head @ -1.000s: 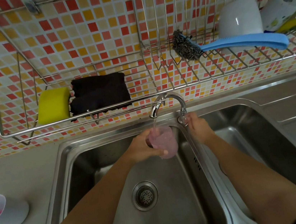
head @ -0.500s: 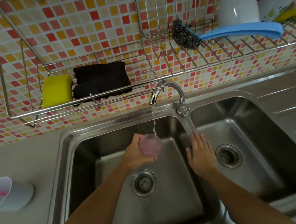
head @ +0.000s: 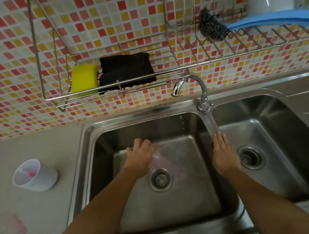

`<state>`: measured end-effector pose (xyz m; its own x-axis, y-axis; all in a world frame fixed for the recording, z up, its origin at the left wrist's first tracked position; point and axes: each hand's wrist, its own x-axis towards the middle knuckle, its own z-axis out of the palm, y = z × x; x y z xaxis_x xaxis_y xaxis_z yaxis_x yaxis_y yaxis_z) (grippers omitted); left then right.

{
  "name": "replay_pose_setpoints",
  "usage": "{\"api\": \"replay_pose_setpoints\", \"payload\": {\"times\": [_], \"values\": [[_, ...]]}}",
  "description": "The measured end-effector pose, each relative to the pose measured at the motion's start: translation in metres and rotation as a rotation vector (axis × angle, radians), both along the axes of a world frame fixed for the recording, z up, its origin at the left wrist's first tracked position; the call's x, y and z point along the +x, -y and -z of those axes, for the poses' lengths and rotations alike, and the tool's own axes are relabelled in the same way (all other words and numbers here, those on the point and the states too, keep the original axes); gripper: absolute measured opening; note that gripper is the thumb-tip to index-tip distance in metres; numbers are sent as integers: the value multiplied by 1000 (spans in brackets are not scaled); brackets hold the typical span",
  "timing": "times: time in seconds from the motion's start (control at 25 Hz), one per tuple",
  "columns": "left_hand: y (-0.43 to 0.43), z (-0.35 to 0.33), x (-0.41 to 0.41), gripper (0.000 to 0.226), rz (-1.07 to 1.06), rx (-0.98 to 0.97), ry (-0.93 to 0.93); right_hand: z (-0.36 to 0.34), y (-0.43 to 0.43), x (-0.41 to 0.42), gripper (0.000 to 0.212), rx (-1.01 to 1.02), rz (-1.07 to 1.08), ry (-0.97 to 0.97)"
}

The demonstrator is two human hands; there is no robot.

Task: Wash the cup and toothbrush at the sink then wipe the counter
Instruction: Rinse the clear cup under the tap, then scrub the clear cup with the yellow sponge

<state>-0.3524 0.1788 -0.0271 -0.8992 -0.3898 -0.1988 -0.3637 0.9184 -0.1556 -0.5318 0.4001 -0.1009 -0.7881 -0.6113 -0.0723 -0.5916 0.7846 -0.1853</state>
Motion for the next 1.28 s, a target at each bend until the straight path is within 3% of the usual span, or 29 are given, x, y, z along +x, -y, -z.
{"api": "replay_pose_setpoints", "payload": {"times": [0.16, 0.28, 0.4, 0.52, 0.68, 0.76, 0.84, 0.96, 1.08, 1.2, 1.28], "values": [[5, -10, 0, 75, 229, -180, -80, 0, -1, -9, 57, -2, -13, 77], [5, -21, 11, 76, 196, -130, -147, -22, 2, -1, 42, -259, -10, 58], [8, -30, 28, 74, -79, 302, -381, -68, 20, 25, 17, -648, -44, -78], [13, -36, 54, 77, -359, 890, -701, -134, 52, 56, 28, -873, -176, -184], [25, -56, 83, 73, -431, 1225, -831, -229, 118, 89, 20, -1080, -387, -387], [38, -65, 98, 72, -400, 1264, -845, -273, 164, 100, 18, -1023, -421, -345], [49, -71, 112, 73, -382, 1257, -842, -300, 211, 105, 25, -797, -417, -174], [63, -79, 133, 76, -355, 1196, -816, -313, 271, 115, 64, -366, -387, 69], [74, -85, 150, 81, -311, 1142, -795, -314, 305, 122, 97, -163, -254, 89], [78, -90, 159, 81, -288, 1144, -786, -315, 316, 124, 95, -49, -195, 71], [76, -94, 160, 80, -280, 1123, -793, -317, 314, 126, 82, -140, -201, 53]]}}
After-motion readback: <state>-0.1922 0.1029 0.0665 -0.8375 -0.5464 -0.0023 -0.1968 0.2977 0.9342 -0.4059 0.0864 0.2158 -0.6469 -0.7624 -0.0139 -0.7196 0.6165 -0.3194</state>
